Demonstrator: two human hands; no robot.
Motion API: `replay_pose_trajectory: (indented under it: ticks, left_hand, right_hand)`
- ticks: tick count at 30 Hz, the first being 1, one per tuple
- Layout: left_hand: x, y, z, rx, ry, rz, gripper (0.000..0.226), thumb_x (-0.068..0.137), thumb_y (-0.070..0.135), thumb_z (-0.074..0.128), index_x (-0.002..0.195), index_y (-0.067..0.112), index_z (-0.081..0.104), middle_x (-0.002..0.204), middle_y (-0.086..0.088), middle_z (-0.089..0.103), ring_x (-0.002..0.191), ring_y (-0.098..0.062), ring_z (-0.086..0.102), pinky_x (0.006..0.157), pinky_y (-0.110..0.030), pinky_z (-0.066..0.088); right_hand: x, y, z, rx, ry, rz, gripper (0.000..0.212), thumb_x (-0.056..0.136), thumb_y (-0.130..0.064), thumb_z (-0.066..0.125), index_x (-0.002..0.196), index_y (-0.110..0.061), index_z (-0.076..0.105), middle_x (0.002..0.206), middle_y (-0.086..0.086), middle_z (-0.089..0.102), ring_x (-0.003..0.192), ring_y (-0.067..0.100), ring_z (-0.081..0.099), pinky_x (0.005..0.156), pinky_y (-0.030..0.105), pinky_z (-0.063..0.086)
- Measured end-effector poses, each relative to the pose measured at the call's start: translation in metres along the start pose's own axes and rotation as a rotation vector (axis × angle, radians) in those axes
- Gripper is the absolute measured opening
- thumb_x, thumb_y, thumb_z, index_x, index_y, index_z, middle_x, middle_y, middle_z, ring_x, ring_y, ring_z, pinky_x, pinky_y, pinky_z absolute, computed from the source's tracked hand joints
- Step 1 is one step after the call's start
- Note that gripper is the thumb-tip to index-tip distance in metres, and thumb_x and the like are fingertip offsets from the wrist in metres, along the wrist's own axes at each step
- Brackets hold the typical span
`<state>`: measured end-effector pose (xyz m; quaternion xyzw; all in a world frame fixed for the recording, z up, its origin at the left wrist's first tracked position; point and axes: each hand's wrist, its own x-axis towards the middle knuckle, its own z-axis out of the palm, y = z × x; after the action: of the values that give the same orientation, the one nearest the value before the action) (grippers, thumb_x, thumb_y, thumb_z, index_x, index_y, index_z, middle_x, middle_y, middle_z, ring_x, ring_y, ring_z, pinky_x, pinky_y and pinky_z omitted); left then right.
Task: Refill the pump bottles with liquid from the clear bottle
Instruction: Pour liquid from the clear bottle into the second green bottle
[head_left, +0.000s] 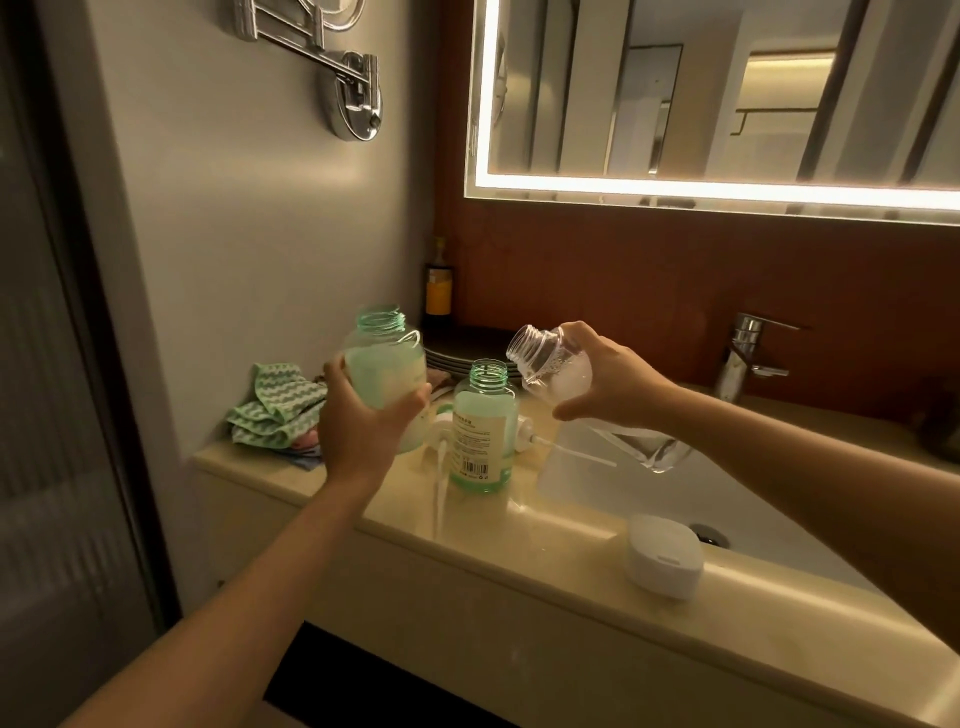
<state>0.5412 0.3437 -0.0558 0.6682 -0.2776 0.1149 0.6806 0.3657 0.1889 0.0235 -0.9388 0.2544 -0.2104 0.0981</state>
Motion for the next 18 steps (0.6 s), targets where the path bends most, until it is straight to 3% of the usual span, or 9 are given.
replay_pose_trajectory:
  ticks: [3, 6, 10, 15, 18]
  left_hand:
    - [-0.021, 0.012, 0.007, -0.051, -0.095, 0.036, 0.081, 0.057, 0.045, 0.081, 0.122, 0.019, 0.04, 0.107, 0.002, 0.057, 0.095, -0.019, 0.059, 0.072, -0.031, 0.05]
    - [-0.05, 0.017, 0.017, -0.04, -0.239, 0.091, 0.091, 0.05, 0.062, 0.071, 0.127, 0.033, 0.033, 0.112, 0.003, 0.057, 0.094, -0.017, 0.061, 0.072, -0.039, 0.056]
    - [-0.08, 0.021, 0.034, 0.045, -0.375, 0.123, 0.1, 0.047, 0.073, 0.062, 0.133, 0.047, 0.017, 0.12, 0.007, 0.053, 0.096, -0.015, 0.058, 0.074, -0.033, 0.053]
    - [-0.099, 0.014, 0.053, 0.106, -0.416, 0.123, 0.086, 0.062, 0.049, 0.078, 0.124, 0.049, 0.018, 0.133, 0.0, 0.046, 0.109, -0.022, 0.053, 0.081, -0.03, 0.044]
    - [-0.102, 0.011, 0.059, 0.134, -0.371, 0.113, 0.088, 0.063, 0.048, 0.077, 0.128, 0.046, 0.017, 0.132, -0.001, 0.047, 0.11, -0.023, 0.052, 0.083, -0.031, 0.043]
  right_hand:
    - [-0.002, 0.003, -0.011, 0.003, 0.031, -0.004, 0.087, 0.067, -0.024, 0.08, 0.138, -0.023, 0.028, 0.131, 0.007, 0.048, 0.112, 0.023, 0.048, 0.093, 0.036, 0.044]
    - [-0.007, 0.008, -0.018, -0.007, 0.038, 0.001, 0.087, 0.067, -0.024, 0.08, 0.137, -0.023, 0.028, 0.13, 0.007, 0.049, 0.111, 0.023, 0.048, 0.093, 0.038, 0.045]
    - [-0.017, 0.015, -0.022, -0.033, 0.038, -0.005, 0.09, 0.067, -0.025, 0.08, 0.139, -0.023, 0.026, 0.132, 0.007, 0.048, 0.112, 0.024, 0.049, 0.092, 0.036, 0.045]
    - [-0.033, 0.022, -0.026, -0.107, 0.037, -0.024, 0.091, 0.067, -0.028, 0.08, 0.14, -0.025, 0.025, 0.131, 0.004, 0.048, 0.112, 0.021, 0.048, 0.094, 0.037, 0.046]
    - [-0.039, 0.026, -0.025, -0.201, 0.027, -0.04, 0.093, 0.067, -0.033, 0.079, 0.141, -0.027, 0.023, 0.131, 0.005, 0.048, 0.114, 0.023, 0.047, 0.097, 0.04, 0.044]
